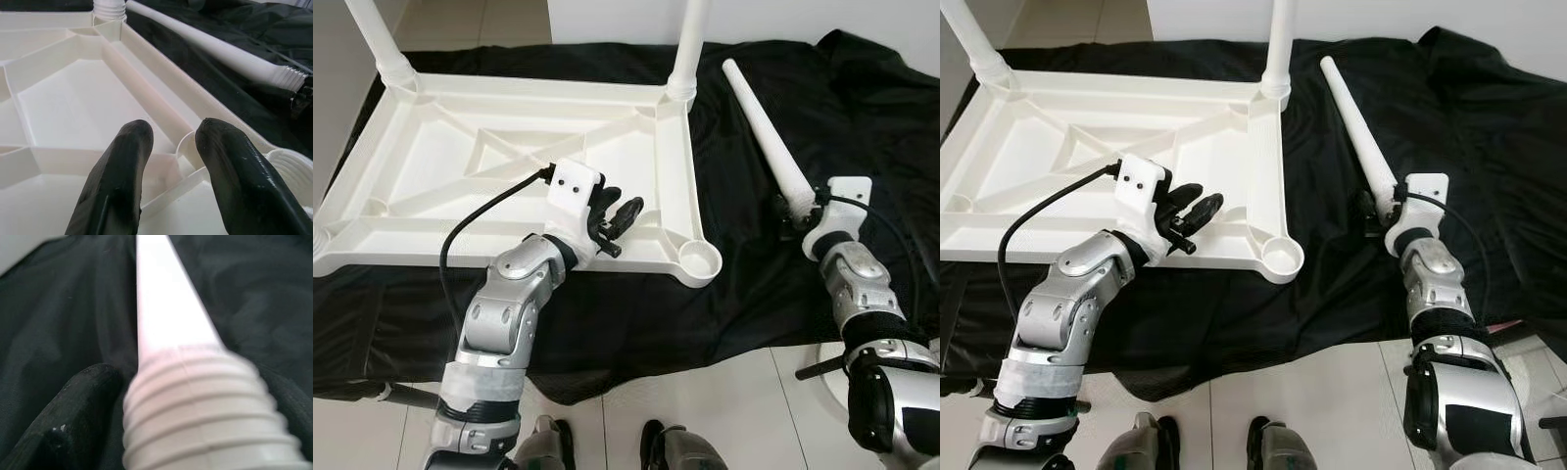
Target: Building children table
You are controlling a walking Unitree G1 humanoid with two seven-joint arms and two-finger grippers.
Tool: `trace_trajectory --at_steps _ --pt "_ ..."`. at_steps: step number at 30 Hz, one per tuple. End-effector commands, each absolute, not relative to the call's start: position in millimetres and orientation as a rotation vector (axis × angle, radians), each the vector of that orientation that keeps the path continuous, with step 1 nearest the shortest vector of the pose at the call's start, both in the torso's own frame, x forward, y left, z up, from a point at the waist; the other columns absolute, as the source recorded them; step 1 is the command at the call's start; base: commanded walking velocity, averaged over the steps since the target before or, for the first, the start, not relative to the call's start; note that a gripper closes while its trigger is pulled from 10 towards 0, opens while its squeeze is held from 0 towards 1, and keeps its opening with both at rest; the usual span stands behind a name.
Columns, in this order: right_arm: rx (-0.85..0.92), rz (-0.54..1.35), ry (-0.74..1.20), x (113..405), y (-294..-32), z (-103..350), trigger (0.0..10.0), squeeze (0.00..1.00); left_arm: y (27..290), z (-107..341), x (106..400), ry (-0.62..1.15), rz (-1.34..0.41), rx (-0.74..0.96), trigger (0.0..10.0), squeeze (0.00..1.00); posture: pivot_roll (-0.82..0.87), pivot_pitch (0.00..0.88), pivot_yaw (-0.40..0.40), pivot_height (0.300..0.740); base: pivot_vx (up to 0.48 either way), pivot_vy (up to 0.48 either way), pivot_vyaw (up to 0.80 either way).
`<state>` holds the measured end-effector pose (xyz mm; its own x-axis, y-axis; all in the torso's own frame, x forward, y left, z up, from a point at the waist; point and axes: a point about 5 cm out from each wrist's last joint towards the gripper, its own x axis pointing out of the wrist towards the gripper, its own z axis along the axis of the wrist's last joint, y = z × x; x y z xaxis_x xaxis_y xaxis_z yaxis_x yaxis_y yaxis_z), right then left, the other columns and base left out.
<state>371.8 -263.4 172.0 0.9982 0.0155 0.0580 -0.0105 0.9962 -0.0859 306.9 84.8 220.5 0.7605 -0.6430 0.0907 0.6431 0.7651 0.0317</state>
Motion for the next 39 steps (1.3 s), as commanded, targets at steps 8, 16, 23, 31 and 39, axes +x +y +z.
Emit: trace_trajectory --at_steps 8,16,23,31,39 --pt "-0.072 0.063 -0.04 377.7 -251.9 168.6 1.6 0.0 91.0 220.9 306.9 -0.084 -0.628 0.005 10.0 0.0 0.04 0.259 -0.008 0.74 0.0 0.0 0.0" --pt "-0.049 0.087 -0.05 379.4 -243.2 166.1 0.0 0.0 95.6 223.4 308.3 -0.091 -0.608 0.012 10.0 0.0 0.05 0.249 -0.021 0.74 0.0 0.0 0.0" --pt "-0.003 0.11 -0.081 378.6 -232.9 161.9 10.0 0.0 98.0 226.9 312.7 -0.105 -0.591 0.023 10.0 0.0 0.05 0.216 -0.014 0.74 0.0 0.0 0.0" --pt "-0.063 0.063 -0.142 381.6 -218.5 169.1 10.0 0.0 100.9 229.2 321.3 -0.123 -0.581 0.079 10.0 0.0 0.04 0.173 -0.01 0.74 0.0 0.0 0.0" --pt "-0.079 -0.008 -0.167 387.3 -205.2 177.7 10.0 0.0 102.3 233.1 330.8 -0.142 -0.564 0.099 10.0 0.0 0.03 0.115 -0.015 0.74 0.0 0.0 0.0"
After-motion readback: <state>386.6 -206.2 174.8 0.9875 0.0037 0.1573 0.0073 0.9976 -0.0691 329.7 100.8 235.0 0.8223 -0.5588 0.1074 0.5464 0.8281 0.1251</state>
